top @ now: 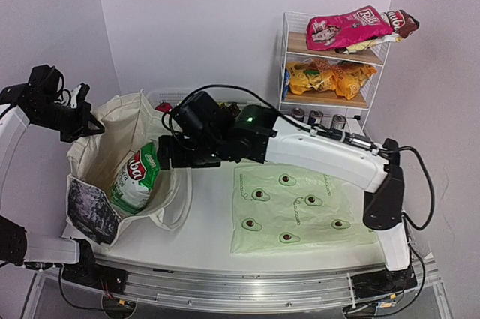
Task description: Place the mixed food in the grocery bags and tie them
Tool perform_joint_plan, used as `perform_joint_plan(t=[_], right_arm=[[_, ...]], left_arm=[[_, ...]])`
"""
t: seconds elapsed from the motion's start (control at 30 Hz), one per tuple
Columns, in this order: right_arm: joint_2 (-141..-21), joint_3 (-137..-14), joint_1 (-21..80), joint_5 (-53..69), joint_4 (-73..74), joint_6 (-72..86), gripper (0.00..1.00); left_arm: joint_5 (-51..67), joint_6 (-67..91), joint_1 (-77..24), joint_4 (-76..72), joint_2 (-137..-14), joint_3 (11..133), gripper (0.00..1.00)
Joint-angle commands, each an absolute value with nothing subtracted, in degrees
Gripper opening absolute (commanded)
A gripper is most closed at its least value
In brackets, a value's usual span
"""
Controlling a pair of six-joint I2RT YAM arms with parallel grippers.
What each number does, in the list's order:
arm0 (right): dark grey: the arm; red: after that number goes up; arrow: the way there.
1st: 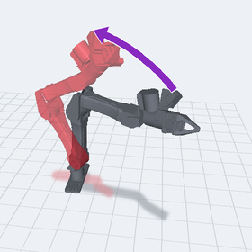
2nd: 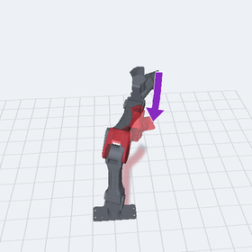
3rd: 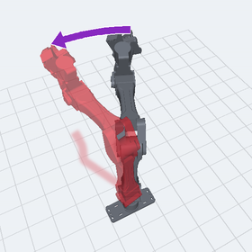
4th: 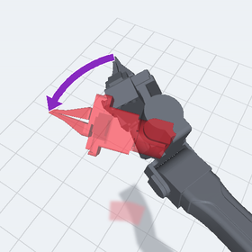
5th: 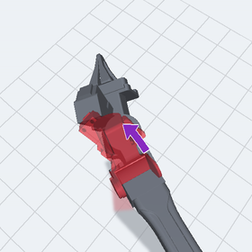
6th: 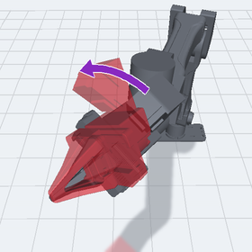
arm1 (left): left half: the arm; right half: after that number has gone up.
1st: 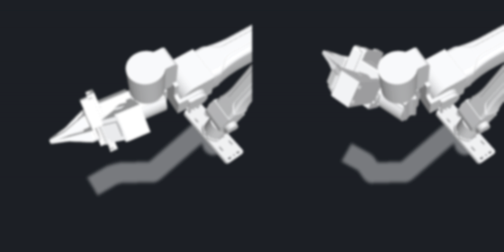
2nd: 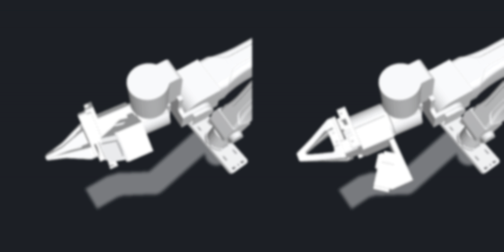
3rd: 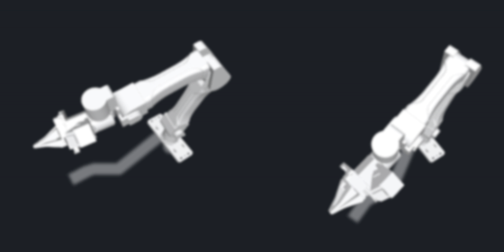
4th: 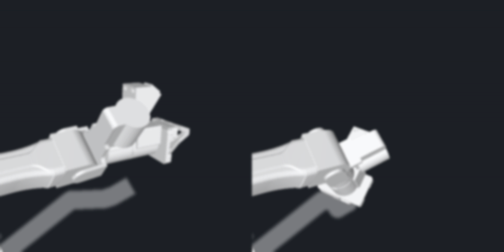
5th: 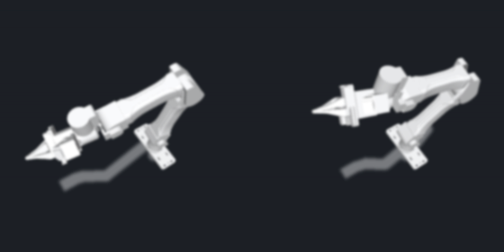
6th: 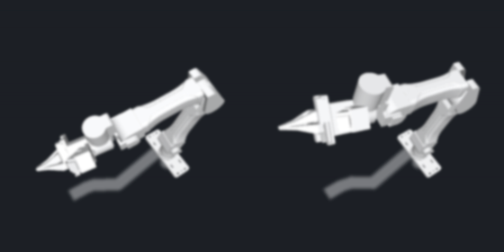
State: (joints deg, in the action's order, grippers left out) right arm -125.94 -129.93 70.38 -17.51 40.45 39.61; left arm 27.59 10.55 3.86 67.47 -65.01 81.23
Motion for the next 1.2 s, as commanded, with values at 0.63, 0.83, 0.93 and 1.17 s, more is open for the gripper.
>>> perform_joint_plan(t=[0.63,0.83,0.93,1.17], right_arm=[[-113.9,-133.8,73.0,-12.7,43.4,35.1,0.0],[-111.6,-130.8,72.0,-15.8,44.7,37.7,0.0],[-111.4,-127.3,69.4,-12.5,44.9,42.5,0.0],[-116.0,-129.2,66.4,-7.2,46.7,45.6,0.0]], left_arm=[[30.6,5.5,4.1,66.1,-60.9,84.7,0.0],[41.0,8.9,4.2,68.4,-59.3,81.1,0.0],[43.0,9.1,4.1,68.8,-58.9,78.5,0.0],[44.6,8.6,3.7,69.0,-58.4,78.7,0.0]])
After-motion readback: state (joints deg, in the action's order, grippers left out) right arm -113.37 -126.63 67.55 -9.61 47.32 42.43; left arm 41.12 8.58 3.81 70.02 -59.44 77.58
